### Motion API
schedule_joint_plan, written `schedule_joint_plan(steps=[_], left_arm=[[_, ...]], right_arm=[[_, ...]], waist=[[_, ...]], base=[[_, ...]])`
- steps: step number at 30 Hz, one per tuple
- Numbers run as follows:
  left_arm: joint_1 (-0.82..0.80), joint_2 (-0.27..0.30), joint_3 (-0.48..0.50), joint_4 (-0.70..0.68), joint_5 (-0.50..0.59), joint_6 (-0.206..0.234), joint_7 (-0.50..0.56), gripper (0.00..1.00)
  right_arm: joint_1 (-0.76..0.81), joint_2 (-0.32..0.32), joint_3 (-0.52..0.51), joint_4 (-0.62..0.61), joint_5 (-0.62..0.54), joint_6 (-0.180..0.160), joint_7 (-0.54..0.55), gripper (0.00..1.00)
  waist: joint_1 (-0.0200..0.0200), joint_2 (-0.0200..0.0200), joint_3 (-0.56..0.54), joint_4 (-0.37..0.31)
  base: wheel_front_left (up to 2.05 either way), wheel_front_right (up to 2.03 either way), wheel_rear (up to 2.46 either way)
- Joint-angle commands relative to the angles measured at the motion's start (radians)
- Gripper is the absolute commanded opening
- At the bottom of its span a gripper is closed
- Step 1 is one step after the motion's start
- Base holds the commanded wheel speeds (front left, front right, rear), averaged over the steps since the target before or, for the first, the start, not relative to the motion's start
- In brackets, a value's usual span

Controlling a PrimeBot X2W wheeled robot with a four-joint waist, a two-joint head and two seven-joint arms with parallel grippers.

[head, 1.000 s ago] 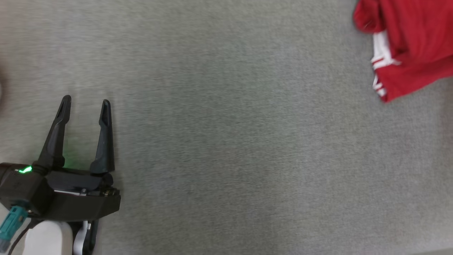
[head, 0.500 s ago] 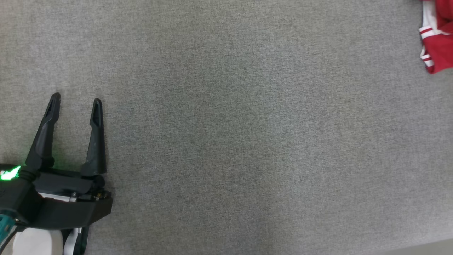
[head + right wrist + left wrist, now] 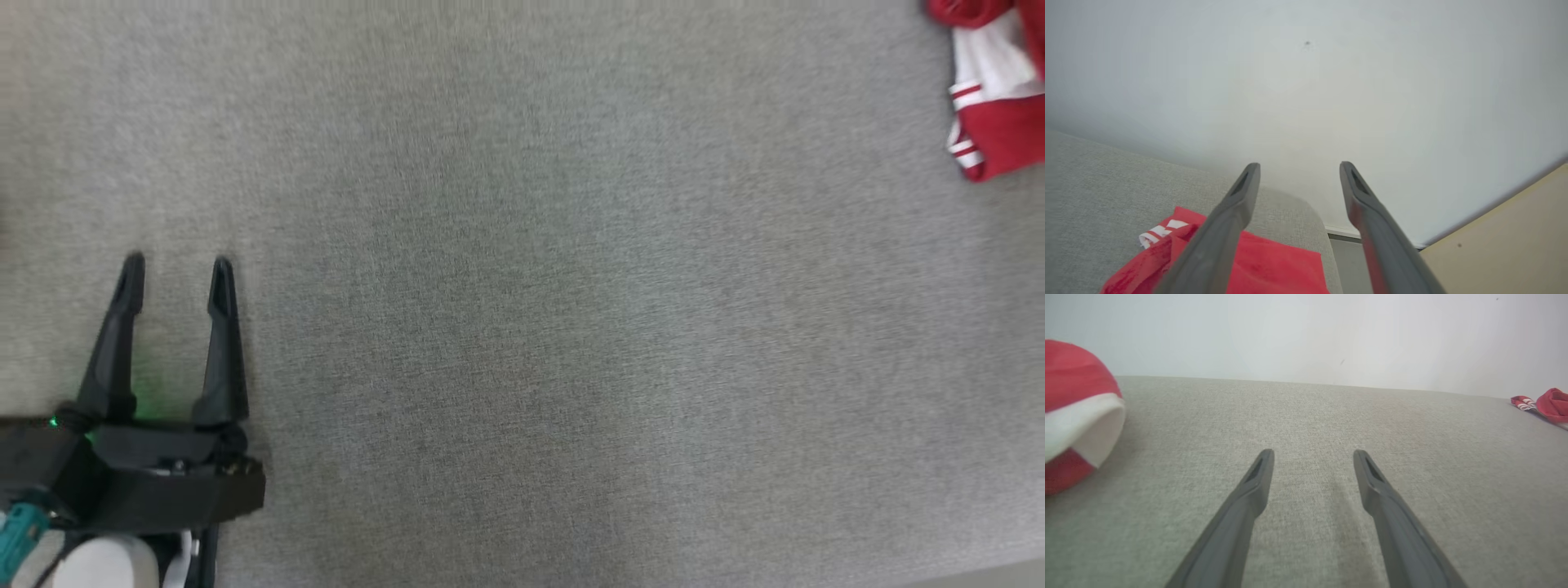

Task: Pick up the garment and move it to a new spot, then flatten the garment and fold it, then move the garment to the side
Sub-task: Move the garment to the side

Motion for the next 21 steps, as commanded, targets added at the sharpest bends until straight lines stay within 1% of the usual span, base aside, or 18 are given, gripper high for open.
schedule_joint_plan(steps=[1,2,3,6,12,20,21], left_arm=[[0.027,-0.009,0.01,0.018,-0.009,0.004,0.0,1.0],[0.032,-0.016,0.017,0.024,-0.012,0.005,0.0,1.0],[0.052,-0.022,0.032,0.036,-0.012,0.006,0.0,1.0],[0.09,-0.035,0.058,0.05,-0.012,0.009,0.0,1.0],[0.176,-0.053,0.098,0.07,-0.005,0.015,0.0,1.0],[0.248,-0.074,0.127,0.096,-0.007,0.024,0.0,1.0],[0.248,-0.074,0.127,0.096,-0.007,0.024,0.0,1.0]], right_arm=[[0.037,0.025,0.001,-0.015,0.0,-0.003,-0.032,1.0],[0.057,0.043,0.004,-0.028,-0.001,-0.003,-0.048,1.0],[0.098,0.079,0.002,-0.059,0.005,-0.003,-0.076,1.0],[0.181,0.147,-0.007,-0.105,0.016,-0.003,-0.123,1.0],[0.387,0.275,-0.048,-0.195,0.016,-0.003,-0.178,1.0],[0.672,0.403,-0.094,-0.322,0.015,-0.003,-0.211,1.0],[0.672,0.403,-0.094,-0.322,0.015,-0.003,-0.211,1.0]], waist=[[0.0,-0.0001,-0.066,0.0],[0.0,-0.0001,-0.088,0.001],[0.0,-0.0001,-0.127,0.001],[0.0,-0.0001,-0.197,-0.005],[0.0,-0.0001,-0.318,-0.008],[0.0,-0.0001,-0.427,0.018],[0.0,-0.0001,-0.427,0.018]], base=[[0.0,0.0,0.0],[0.0,0.0,0.0],[0.0,0.0,0.0],[0.0,0.0,0.0],[0.0,0.0,0.0],[0.0,0.0,0.0],[0.0,0.0,0.0]])
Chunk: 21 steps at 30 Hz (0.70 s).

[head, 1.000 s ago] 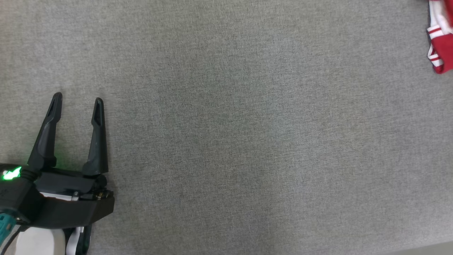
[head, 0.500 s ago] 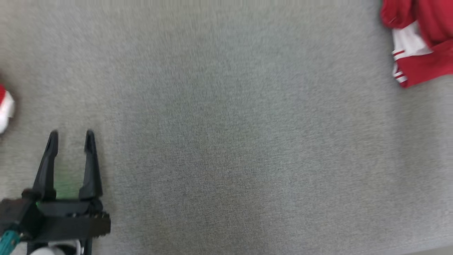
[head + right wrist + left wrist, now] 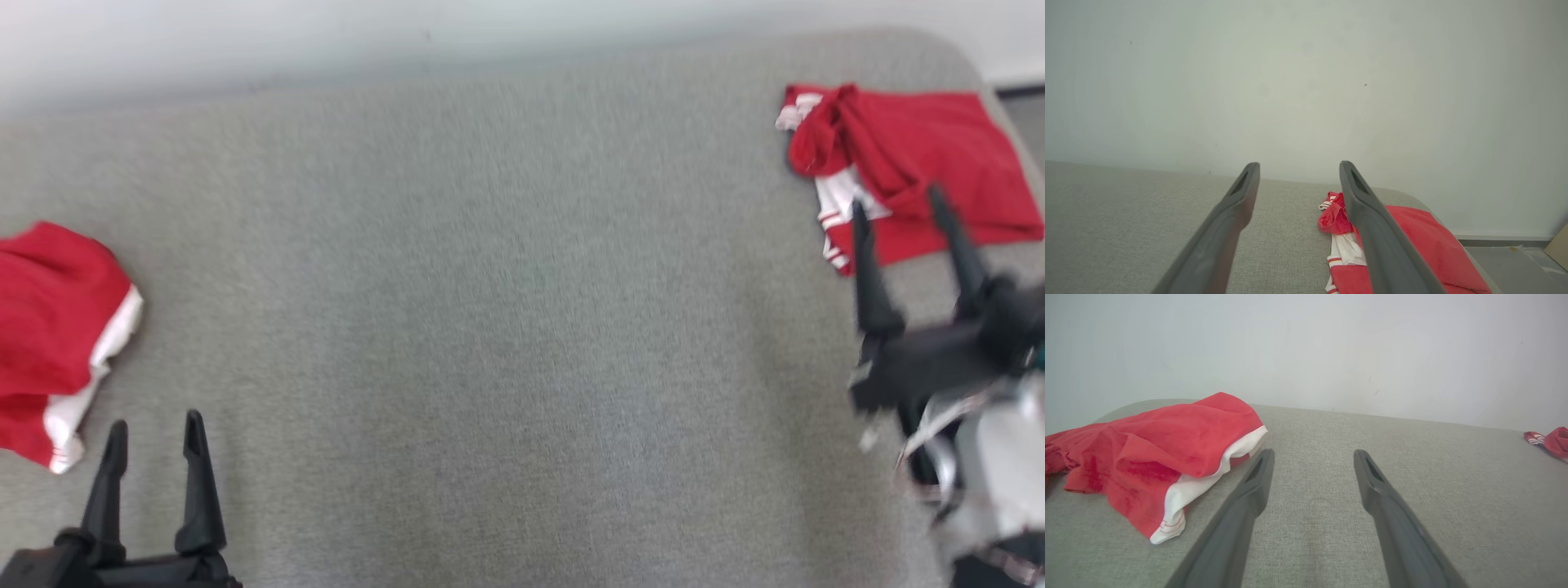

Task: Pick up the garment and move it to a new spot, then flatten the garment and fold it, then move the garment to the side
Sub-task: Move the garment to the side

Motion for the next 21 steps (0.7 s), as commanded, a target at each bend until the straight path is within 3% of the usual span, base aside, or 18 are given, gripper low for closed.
schedule_joint_plan(steps=[1,8,21], left_arm=[[0.017,-0.004,0.001,0.006,-0.006,0.003,0.0,1.0],[0.037,-0.011,-0.011,0.044,0.005,-0.001,0.0,1.0],[0.052,-0.002,-0.015,0.071,0.016,-0.011,0.0,1.0]], right_arm=[[0.037,0.016,-0.004,-0.014,0.004,-0.003,-0.007,1.0],[0.245,0.099,-0.042,-0.104,0.004,-0.003,-0.019,1.0],[0.463,0.179,-0.08,-0.18,-0.021,-0.003,-0.044,1.0]], waist=[[0.0002,0.0001,-0.072,0.02],[0.0002,0.0001,-0.135,0.057],[0.0002,0.0001,-0.196,0.109]], base=[[0.0,0.0,0.0],[0.0,0.0,0.0],[0.0,0.0,0.0]])
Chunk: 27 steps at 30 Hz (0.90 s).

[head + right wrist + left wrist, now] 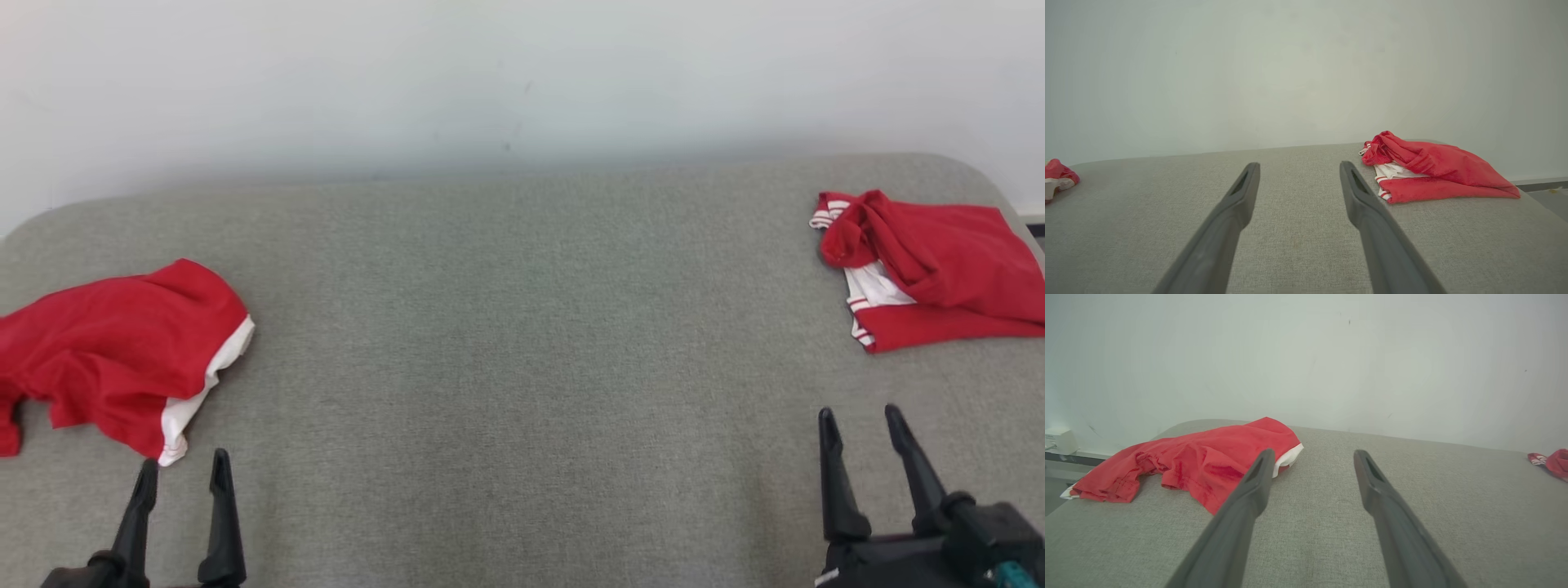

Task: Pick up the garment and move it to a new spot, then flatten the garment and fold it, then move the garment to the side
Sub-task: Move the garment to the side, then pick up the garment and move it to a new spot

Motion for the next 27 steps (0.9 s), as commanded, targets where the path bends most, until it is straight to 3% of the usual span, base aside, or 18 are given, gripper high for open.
schedule_joint_plan(steps=[1,15,27], left_arm=[[0.019,0.007,-0.002,0.002,0.003,0.0,0.0,1.0],[0.036,0.05,-0.077,-0.003,-0.069,-0.007,0.0,1.0],[0.025,0.063,-0.083,0.003,-0.08,-0.007,0.0,1.0]], right_arm=[[0.019,0.006,0.004,-0.006,-0.008,-0.003,-0.008,1.0],[0.058,0.029,0.041,0.0,-0.02,-0.003,-0.012,1.0],[0.058,0.028,0.051,0.01,-0.011,-0.003,-0.016,1.0]], waist=[[0.0001,0.0001,-0.017,0.016],[0.0001,0.0001,-0.036,0.034],[0.0001,0.0001,-0.036,0.032]], base=[[0.0,0.0,0.0],[0.0,0.0,0.0],[0.0,0.0,0.0]])
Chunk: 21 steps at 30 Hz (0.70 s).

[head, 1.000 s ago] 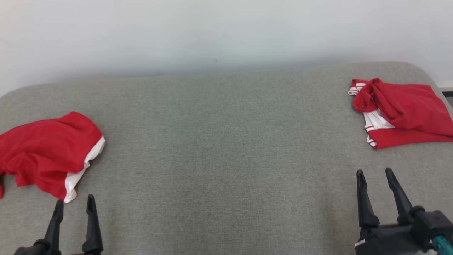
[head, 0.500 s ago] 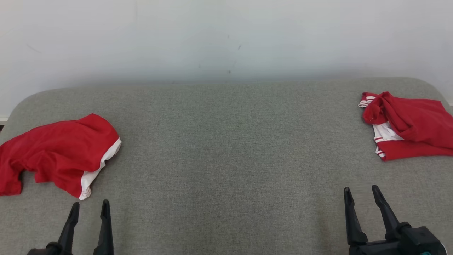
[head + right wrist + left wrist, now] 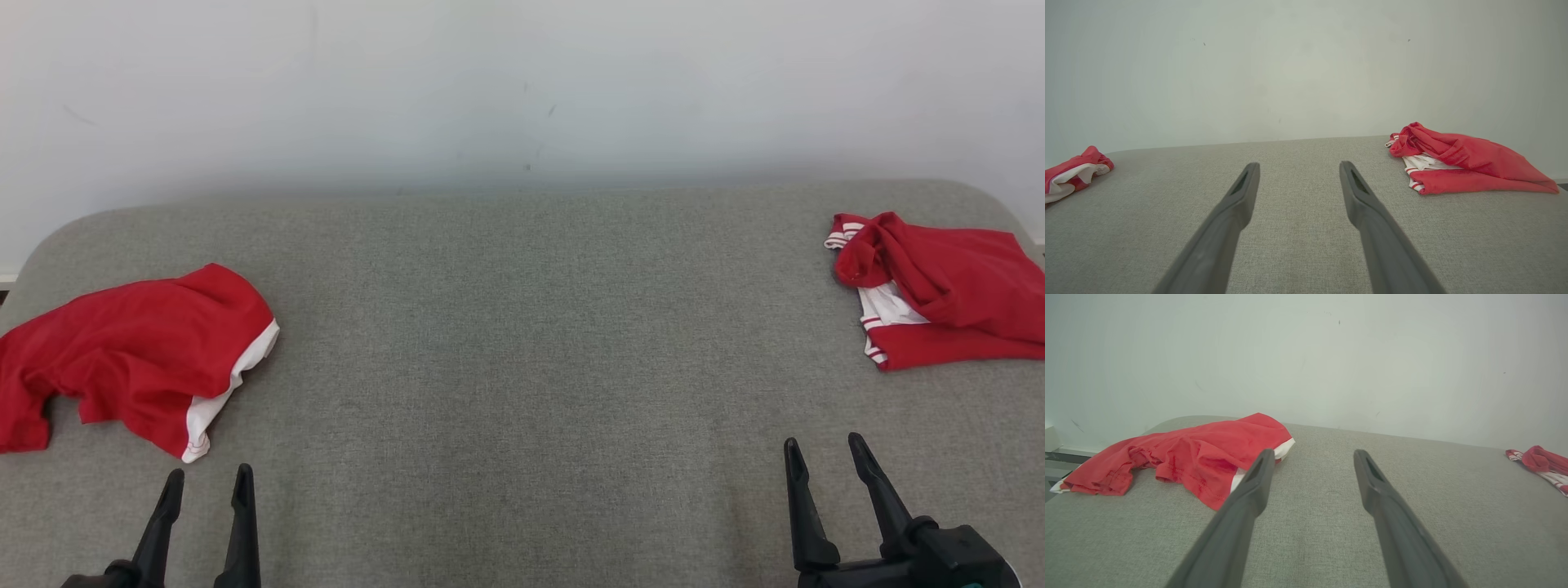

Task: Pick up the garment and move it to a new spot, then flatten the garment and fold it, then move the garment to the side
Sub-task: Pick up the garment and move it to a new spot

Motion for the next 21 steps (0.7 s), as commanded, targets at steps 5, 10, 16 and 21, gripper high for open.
schedule_joint_plan(steps=[5,10,16,21], left_arm=[[-0.007,0.0,0.011,0.007,0.004,0.001,0.0,1.0],[-0.019,-0.003,0.037,0.009,0.01,0.001,0.0,1.0],[-0.037,-0.005,0.048,0.015,0.023,0.001,0.0,1.0],[-0.054,-0.01,0.062,0.029,0.026,0.002,0.0,1.0]], right_arm=[[0.009,-0.004,0.012,0.006,0.009,-0.003,-0.006,1.0],[-0.012,-0.01,0.029,0.012,0.011,-0.003,-0.007,1.0],[-0.022,-0.011,0.043,0.025,0.016,-0.003,-0.008,1.0],[-0.034,-0.005,0.056,0.039,0.02,-0.003,-0.008,1.0]], waist=[[0.0,0.0,0.001,0.006],[0.0,0.0,0.008,0.035],[0.0,0.0,0.022,0.112],[0.0,0.0,0.038,0.209]], base=[[0.0,0.0,0.0],[0.0,0.0,0.0],[0.0,0.0,0.0],[0.0,0.0,0.0]])
